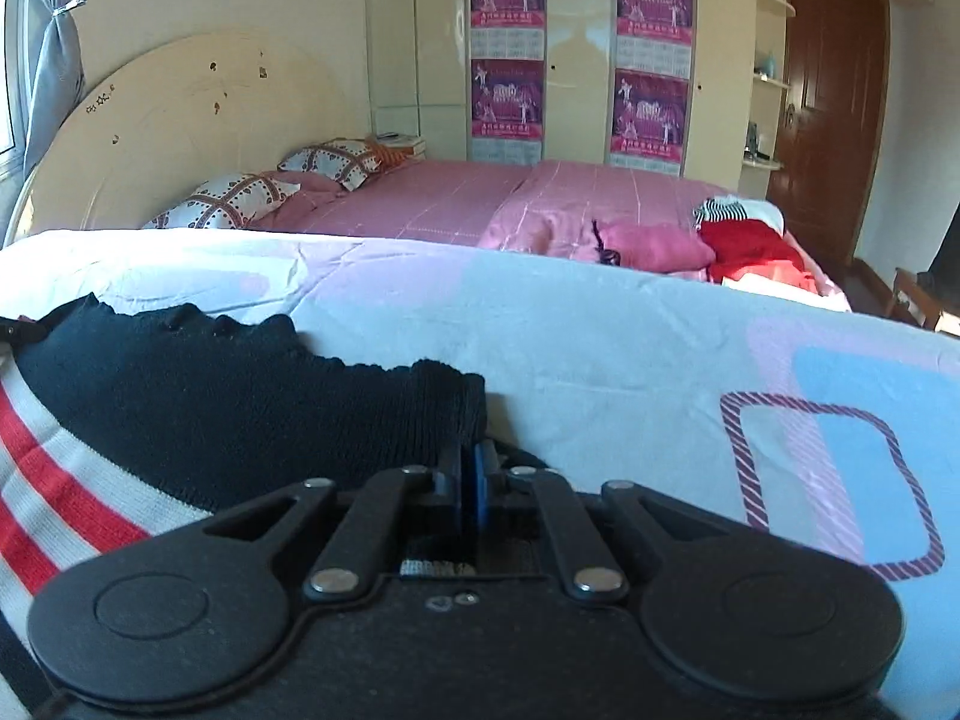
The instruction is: Fold small clothes
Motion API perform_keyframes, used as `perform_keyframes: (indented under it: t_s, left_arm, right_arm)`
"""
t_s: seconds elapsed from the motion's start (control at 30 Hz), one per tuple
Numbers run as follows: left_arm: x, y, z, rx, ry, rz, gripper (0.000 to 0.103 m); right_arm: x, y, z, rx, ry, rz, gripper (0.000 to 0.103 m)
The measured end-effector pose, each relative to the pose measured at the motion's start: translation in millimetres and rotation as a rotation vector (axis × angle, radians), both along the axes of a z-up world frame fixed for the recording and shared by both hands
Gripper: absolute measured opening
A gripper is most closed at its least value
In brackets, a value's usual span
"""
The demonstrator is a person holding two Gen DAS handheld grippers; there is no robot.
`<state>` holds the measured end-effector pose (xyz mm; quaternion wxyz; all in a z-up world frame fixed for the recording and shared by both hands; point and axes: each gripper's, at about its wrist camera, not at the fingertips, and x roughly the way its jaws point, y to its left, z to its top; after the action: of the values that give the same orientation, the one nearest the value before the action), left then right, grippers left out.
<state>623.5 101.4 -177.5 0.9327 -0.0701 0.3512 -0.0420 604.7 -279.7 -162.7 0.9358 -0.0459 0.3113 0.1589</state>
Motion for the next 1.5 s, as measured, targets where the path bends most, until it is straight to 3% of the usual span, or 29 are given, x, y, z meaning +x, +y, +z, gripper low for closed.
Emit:
perform_keyframes:
  t_s: [0.07,0.13,0.17,0.2,0.33,0.43,0.53,0.67,0.87,0.97,1.07,1.13,1.23,1.3,1.37,1.4,1.47,1.5]
  left_arm:
    - [-0.1,-2.9,0.9,0.024,0.003,-0.015,0.005]
    - [-4.0,0.3,7.4,0.009,-0.003,0.004,0.015]
    - [-11.5,2.9,13.7,0.007,-0.025,0.026,0.031]
    - [-24.4,5.5,22.8,0.012,-0.063,0.051,0.043]
    - [-86.5,6.2,47.8,0.030,-0.169,0.057,0.044]
    - [-132.1,-14.0,53.2,-0.008,-0.182,0.001,0.044]
    - [-160.5,-61.3,51.6,0.042,-0.193,-0.117,0.044]
    - [-162.0,-112.5,43.2,0.033,-0.157,-0.207,0.044]
    - [-138.6,-129.3,61.8,0.103,-0.222,-0.223,0.045]
    - [-95.3,-132.8,55.5,0.151,-0.150,-0.226,0.045]
    - [-64.8,-131.4,42.4,0.158,-0.102,-0.204,0.062]
    - [-52.7,-133.1,31.8,0.163,-0.075,-0.208,0.063]
    - [-48.6,-127.8,18.2,0.211,-0.059,-0.199,0.063]
    - [-55.9,-107.5,13.8,0.287,-0.068,-0.156,0.063]
    - [-65.9,-77.9,11.8,0.267,-0.081,-0.140,0.070]
    - [-69.6,-66.4,13.5,0.285,-0.079,-0.133,0.082]
    - [-73.7,-48.0,15.0,0.272,-0.071,-0.079,0.089]
    - [-72.8,-39.7,14.7,0.225,-0.059,-0.060,0.089]
  right_arm:
    - [-0.8,0.0,2.9,0.004,0.011,0.002,0.008]
    - [-6.8,-3.7,10.6,0.004,0.001,-0.017,0.027]
    - [-14.1,-5.5,18.8,-0.005,-0.022,-0.046,0.037]
    - [-24.2,-10.1,26.7,-0.001,-0.051,-0.062,0.037]
    - [-71.8,-26.2,54.2,0.070,-0.070,-0.075,0.038]
    - [-115.3,-18.6,61.5,0.133,-0.048,-0.060,0.037]
    - [-151.2,24.5,57.4,0.132,-0.034,0.031,0.036]
    - [-168.7,92.9,48.4,0.067,-0.045,0.122,0.032]
    - [-140.3,122.8,60.8,0.039,-0.082,0.111,0.035]
    - [-94.8,122.5,55.5,0.043,-0.038,0.050,0.035]
    - [-57.3,128.0,43.3,0.011,-0.004,0.032,0.036]
    - [-38.6,131.4,36.2,0.039,0.029,0.057,0.037]
    - [-22.5,135.7,17.7,-0.008,0.116,0.105,0.034]
    - [-25.7,119.3,14.2,-0.070,0.088,0.053,0.032]
    - [-26.4,84.2,13.6,-0.096,0.071,-0.040,0.032]
    - [-26.7,63.1,12.8,-0.107,0.065,-0.096,0.032]
    - [-31.3,32.4,11.2,-0.068,0.072,-0.122,0.032]
    - [-33.0,29.3,10.8,-0.067,0.075,-0.109,0.032]
